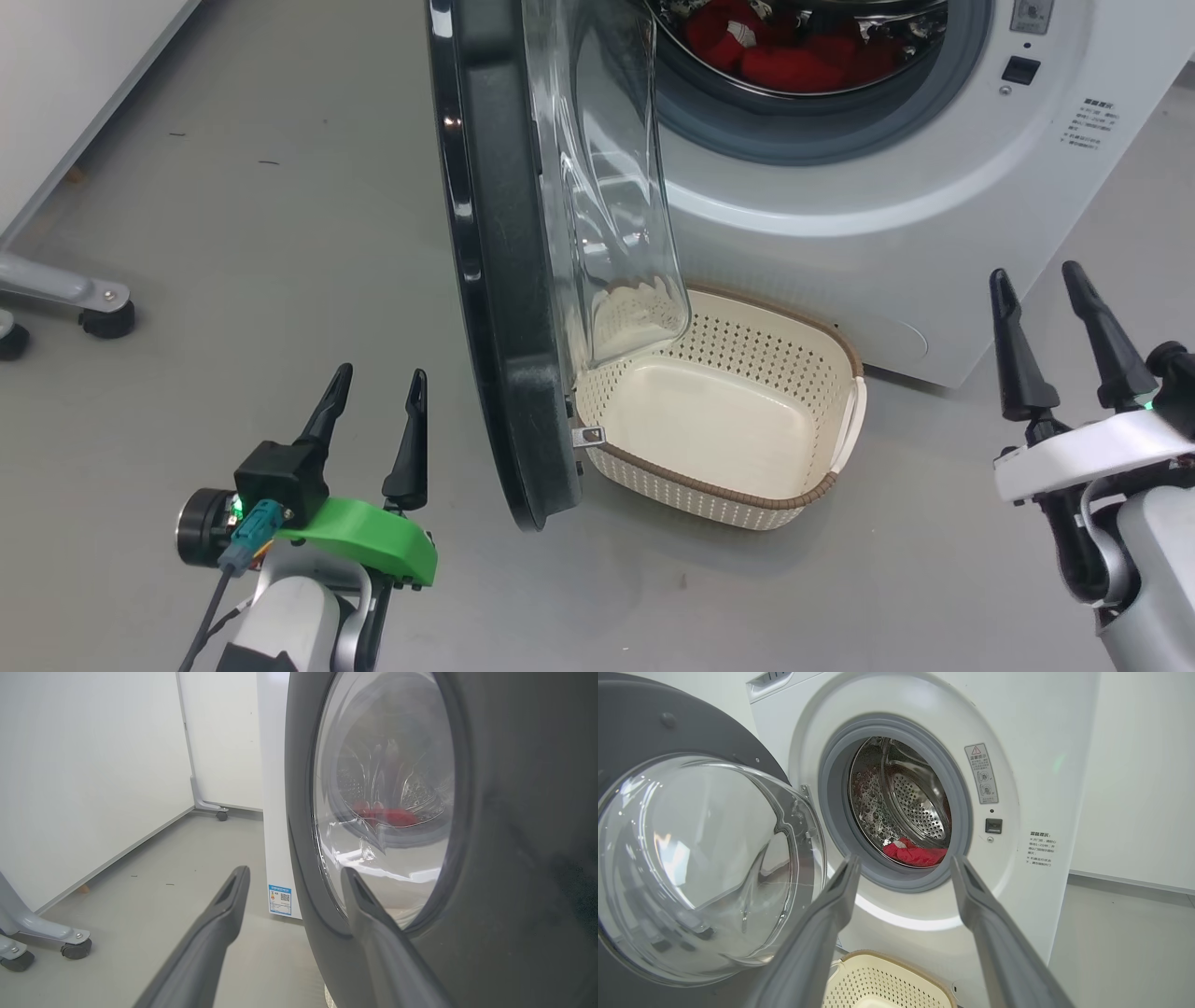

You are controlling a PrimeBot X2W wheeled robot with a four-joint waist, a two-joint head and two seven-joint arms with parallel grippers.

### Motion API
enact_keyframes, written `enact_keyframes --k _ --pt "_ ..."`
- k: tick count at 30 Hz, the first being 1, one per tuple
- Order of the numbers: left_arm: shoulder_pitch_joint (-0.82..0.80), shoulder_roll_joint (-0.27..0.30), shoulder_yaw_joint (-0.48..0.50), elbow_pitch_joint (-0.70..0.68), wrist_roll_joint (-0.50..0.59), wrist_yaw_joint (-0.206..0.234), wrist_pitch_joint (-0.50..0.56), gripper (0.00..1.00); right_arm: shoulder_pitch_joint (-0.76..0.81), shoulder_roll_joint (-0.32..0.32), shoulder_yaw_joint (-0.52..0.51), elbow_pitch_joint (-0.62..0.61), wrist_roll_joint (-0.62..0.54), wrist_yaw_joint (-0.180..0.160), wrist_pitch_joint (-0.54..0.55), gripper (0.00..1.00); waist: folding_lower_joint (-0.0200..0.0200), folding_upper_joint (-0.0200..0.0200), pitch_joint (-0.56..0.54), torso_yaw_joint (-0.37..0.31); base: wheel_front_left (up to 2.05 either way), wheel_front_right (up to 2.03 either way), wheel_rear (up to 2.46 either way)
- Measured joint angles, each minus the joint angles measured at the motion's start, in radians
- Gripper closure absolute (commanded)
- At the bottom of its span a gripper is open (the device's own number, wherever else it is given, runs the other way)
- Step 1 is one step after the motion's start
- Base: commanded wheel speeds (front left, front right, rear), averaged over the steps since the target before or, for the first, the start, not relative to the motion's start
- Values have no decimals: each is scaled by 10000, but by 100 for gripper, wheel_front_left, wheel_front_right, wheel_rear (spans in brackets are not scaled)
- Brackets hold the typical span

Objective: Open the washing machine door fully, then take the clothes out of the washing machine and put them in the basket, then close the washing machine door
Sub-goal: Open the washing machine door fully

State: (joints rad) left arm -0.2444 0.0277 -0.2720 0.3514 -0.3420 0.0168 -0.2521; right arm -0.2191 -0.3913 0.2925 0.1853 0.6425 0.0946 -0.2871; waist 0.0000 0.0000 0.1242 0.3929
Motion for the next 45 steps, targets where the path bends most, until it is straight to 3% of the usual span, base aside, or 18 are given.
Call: enact_keyframes --k 7,13,26,45 --pt "1 0 -65 40 0 0 0 0 173 531 169 569 -1037 -869 201 0 0 0 -68 48 0 0 0" --pt "9 0 -132 86 0 -4 0 0 445 1193 284 848 -1542 -1243 265 0 0 0 -118 94 0 0 0" --pt "30 0 -123 180 -4 -15 0 0 448 2011 215 652 -2443 -1325 265 0 0 0 -163 115 0 0 0" --pt "34 0 -105 226 4 -15 0 0 650 2500 -391 782 -2968 -1141 265 0 0 0 -129 67 0 0 0"
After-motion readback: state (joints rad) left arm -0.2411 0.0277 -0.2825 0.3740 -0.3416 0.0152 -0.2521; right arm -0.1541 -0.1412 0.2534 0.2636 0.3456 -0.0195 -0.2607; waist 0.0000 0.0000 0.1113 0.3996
